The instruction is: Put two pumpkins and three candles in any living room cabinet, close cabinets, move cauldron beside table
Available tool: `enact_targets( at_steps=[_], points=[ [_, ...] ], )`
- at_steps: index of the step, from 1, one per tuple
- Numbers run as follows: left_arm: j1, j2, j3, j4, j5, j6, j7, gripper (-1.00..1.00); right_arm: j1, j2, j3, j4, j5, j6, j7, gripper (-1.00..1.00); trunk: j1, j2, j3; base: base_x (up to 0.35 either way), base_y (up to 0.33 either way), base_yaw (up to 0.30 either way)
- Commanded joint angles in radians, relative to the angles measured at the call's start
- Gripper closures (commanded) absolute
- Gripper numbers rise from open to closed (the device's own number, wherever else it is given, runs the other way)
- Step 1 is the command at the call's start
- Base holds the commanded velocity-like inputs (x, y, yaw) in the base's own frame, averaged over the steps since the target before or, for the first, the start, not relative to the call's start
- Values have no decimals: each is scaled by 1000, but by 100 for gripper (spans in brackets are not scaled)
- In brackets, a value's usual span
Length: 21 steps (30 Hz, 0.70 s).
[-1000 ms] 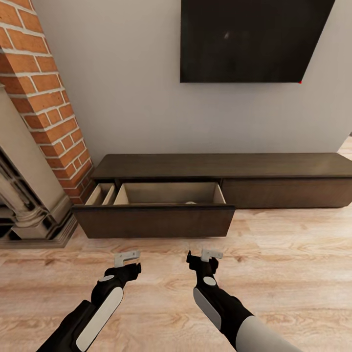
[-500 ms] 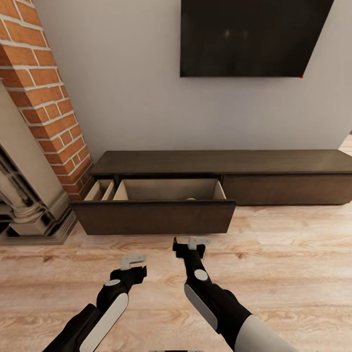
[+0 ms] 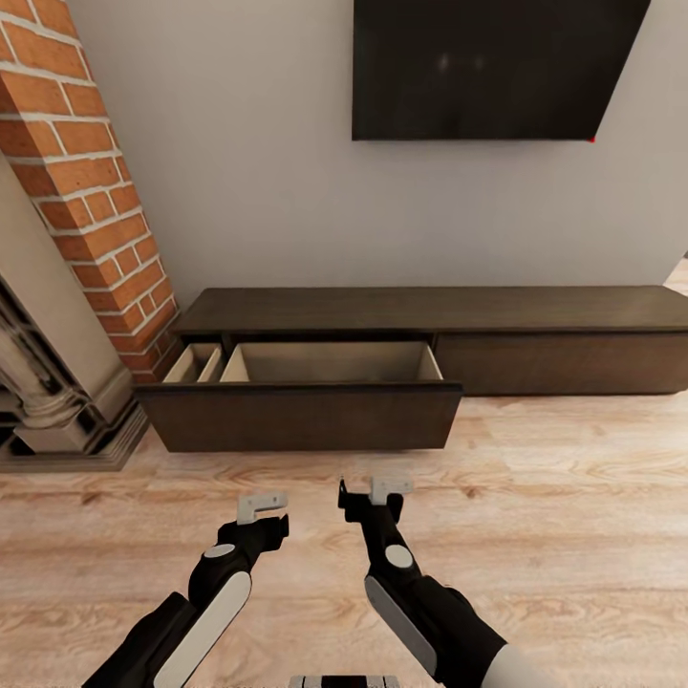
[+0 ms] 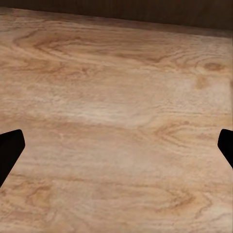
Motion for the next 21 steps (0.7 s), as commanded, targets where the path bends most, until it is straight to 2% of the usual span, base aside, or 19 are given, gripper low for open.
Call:
enact_targets(
  at_steps=[1,6,10,16,21],
  points=[
    [-1,1,-3,-2,7,1,9,-100,9,-3,3,-8,-7,-4,-6,-100,0,-1,-5,0,0,0],
    [-1,1,-3,-3,8,1,9,-100,42,-47,3,-17,-9,-58,-3,-100,3,-2,-24,0,0,0],
    [-1,0,-3,-3,8,1,9,-100,78,-62,3,-16,-8,-147,-3,-100,4,-3,-36,0,0,0],
    [-1,-1,-3,-4,8,1,9,-100,86,-91,3,-14,-19,-175,-10,-100,4,-3,-36,0,0,0],
    [-1,-1,-3,-6,9,1,8,-100,86,-97,2,-11,-15,-178,-12,-100,5,-3,-47,0,0,0]
  ],
)
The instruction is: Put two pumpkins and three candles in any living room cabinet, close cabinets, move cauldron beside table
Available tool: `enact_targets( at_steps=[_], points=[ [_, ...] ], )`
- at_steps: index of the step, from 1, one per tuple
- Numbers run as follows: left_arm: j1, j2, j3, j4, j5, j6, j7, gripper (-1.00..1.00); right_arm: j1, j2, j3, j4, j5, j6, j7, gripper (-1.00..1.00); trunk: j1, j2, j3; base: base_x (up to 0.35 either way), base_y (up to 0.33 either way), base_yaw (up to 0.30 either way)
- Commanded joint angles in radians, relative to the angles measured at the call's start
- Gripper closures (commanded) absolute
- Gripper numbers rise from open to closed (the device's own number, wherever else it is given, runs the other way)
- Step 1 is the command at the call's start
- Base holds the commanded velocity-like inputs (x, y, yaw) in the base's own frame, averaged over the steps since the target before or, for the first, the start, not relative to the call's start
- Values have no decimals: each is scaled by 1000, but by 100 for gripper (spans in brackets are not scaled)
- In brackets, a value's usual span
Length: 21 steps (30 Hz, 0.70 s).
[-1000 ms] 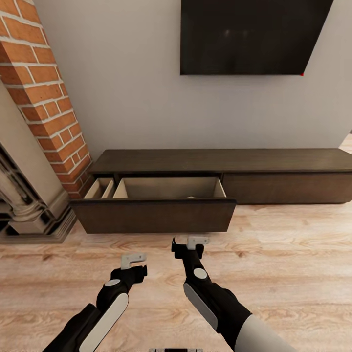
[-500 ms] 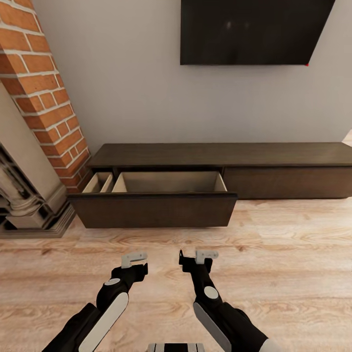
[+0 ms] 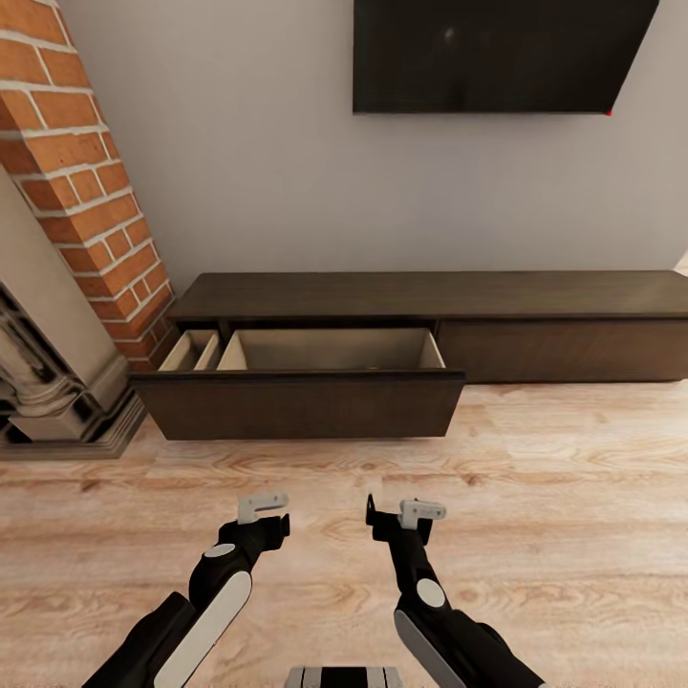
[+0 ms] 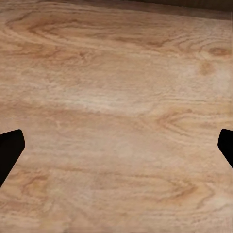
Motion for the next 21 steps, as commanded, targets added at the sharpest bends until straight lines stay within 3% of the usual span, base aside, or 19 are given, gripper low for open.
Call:
enact_targets(
  at_steps=[1,13,21],
  points=[
    [-1,1,-3,-2,7,1,8,-100,-1,-2,5,1,-11,-7,-5,-100,0,-1,-5,0,0,0],
    [-1,1,-8,-20,9,3,7,-100,-1,-15,-2,39,-18,-49,-3,-100,0,-1,-5,2,0,0],
    [-1,1,-9,-20,9,4,7,-100,-1,-20,-4,70,-13,-101,-3,-100,0,-1,-5,136,19,0]
  ],
)
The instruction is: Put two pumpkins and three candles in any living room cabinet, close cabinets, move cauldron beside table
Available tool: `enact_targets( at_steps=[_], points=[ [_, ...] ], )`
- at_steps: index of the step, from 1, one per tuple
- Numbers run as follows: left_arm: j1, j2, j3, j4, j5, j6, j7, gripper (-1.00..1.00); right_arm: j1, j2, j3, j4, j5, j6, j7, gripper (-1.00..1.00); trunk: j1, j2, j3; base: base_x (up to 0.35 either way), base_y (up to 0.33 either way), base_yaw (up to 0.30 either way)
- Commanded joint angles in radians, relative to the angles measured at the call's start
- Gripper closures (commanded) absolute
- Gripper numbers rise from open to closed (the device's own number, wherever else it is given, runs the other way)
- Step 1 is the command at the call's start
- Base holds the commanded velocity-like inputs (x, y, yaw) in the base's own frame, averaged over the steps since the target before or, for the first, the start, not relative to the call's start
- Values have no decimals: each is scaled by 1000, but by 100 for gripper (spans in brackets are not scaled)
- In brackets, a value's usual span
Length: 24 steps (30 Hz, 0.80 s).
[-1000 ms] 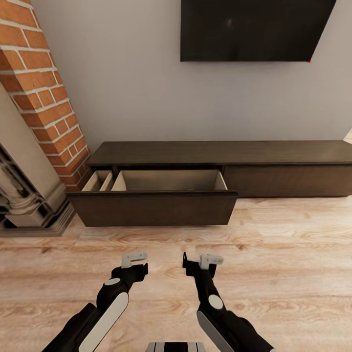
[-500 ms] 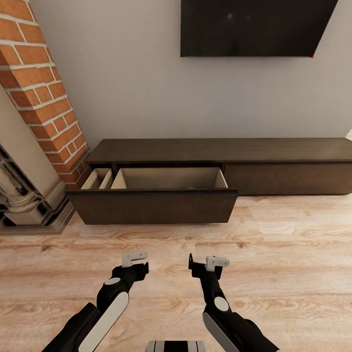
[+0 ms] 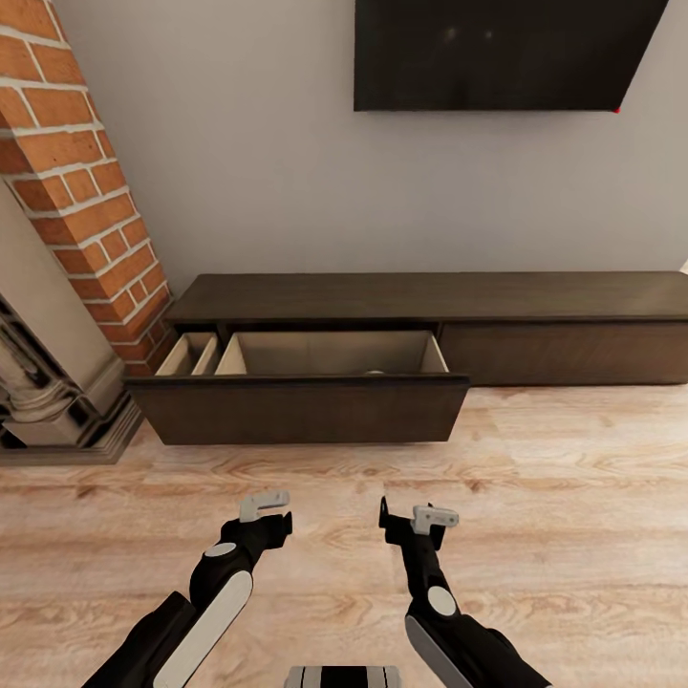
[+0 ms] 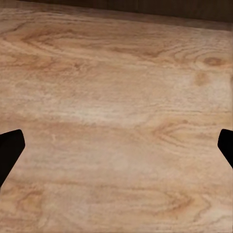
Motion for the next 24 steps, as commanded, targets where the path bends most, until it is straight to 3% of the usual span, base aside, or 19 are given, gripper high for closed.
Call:
enact_targets(
  at_steps=[1,9,24],
  points=[
    [-1,1,-3,-1,7,1,9,-100,-1,-2,6,0,-10,-8,-5,-100,0,0,-1,52,4,0],
    [-1,1,-2,-1,11,2,9,-100,-1,-3,5,24,-12,-12,-4,-100,0,0,-1,145,49,0],
    [-1,-1,-3,-1,12,3,9,-100,-1,-2,4,32,-14,-13,-2,-100,0,0,-1,289,77,0]
  ],
)
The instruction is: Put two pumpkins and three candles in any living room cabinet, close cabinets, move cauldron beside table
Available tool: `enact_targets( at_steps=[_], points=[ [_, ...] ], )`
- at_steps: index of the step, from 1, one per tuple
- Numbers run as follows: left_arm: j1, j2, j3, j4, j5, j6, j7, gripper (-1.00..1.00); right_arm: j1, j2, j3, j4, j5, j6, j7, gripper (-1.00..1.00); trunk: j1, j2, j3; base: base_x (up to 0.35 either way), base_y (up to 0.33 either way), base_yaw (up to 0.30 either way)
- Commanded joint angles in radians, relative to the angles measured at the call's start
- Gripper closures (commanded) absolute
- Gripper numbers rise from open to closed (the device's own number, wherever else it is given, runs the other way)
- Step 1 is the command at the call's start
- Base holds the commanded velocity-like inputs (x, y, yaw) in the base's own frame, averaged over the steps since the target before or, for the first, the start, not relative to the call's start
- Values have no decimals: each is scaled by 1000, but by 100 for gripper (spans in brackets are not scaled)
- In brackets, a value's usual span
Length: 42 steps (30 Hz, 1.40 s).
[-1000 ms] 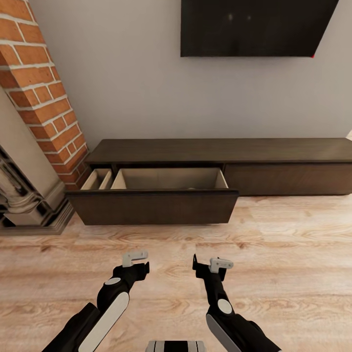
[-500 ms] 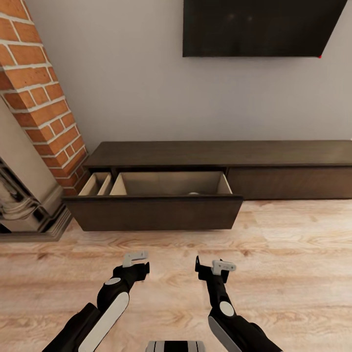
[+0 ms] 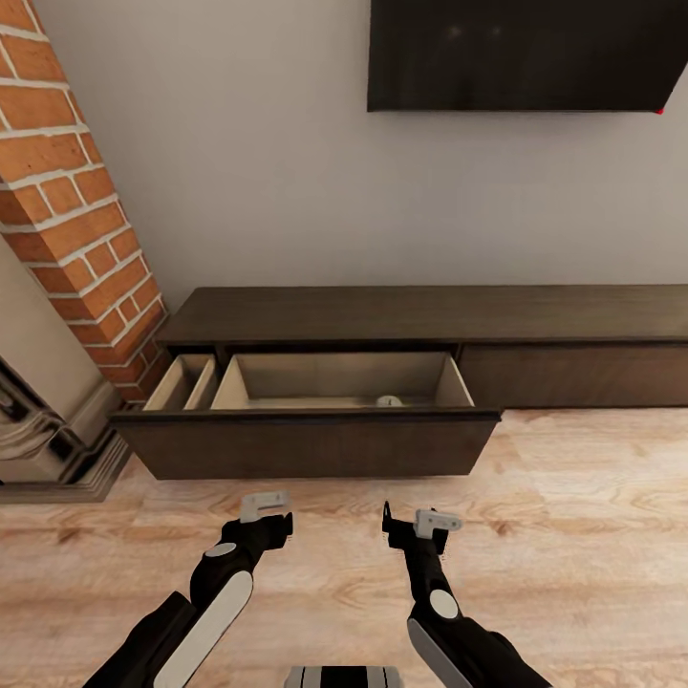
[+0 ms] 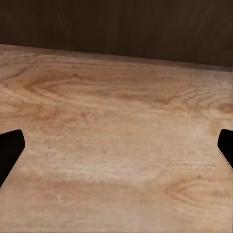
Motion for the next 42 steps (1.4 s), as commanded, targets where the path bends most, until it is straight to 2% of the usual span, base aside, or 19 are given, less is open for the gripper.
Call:
enact_targets(
  at_steps=[1,22,42],
  points=[
    [-1,1,-3,-1,8,1,9,-100,-1,-1,6,-1,-10,-7,-5,-100,0,0,-1,303,7,0],
    [-1,-1,-4,0,9,1,9,-100,-1,0,6,19,-9,-7,-2,-100,0,0,-1,289,1,0],
    [-1,-2,-4,0,9,3,9,-100,-1,0,6,21,-9,-7,-2,-100,0,0,-1,103,0,0]
  ],
)
